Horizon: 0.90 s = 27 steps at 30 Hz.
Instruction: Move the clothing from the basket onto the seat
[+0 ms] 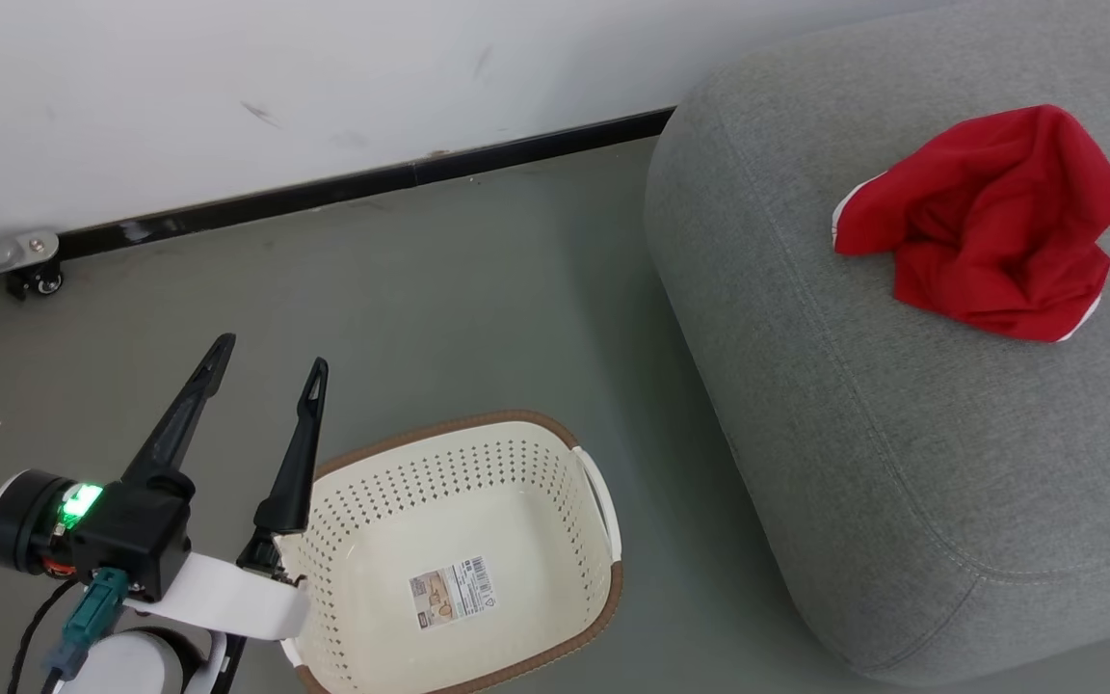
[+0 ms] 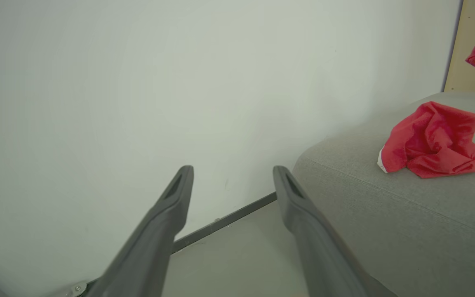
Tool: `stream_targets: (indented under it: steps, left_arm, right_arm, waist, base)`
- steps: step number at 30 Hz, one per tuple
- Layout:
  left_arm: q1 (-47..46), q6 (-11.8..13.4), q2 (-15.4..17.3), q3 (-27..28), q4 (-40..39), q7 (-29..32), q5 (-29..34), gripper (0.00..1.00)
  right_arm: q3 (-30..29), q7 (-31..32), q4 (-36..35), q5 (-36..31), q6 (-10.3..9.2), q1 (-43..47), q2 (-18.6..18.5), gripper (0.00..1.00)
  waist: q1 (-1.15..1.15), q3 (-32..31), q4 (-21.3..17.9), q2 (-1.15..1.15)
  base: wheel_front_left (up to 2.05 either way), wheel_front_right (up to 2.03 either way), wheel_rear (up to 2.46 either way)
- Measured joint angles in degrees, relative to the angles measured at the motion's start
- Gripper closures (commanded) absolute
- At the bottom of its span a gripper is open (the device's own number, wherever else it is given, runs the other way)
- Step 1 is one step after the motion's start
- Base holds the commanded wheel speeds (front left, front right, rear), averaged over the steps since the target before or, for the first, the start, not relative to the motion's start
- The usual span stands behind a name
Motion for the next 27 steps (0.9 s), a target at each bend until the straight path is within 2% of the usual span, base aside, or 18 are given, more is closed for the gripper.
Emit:
stream_targets:
  steps: [11, 27]
  left_arm:
    - [-2.1, -1.0, 0.2, -1.7, -3.4, 1.8, 1.1, 0.00]
    - [-5.9, -2.0, 0.0, -3.5, -5.2, 3.9, 1.9, 0.00]
  right_arm:
    - [-2.1, -2.0, 7.8, -3.0, 0.00, -1.8, 0.5, 1.00]
    - [-2.9, -5.7, 16.9, -2.7, 0.00, 3.4, 9.2, 1.00]
  waist:
    - [0.00, 4.0, 3.1, 0.00]
    - [0.00, 10.5, 6.0, 0.00]
  base:
    - [0.00, 0.00, 0.00]
    - [0.00, 0.00, 0.00]
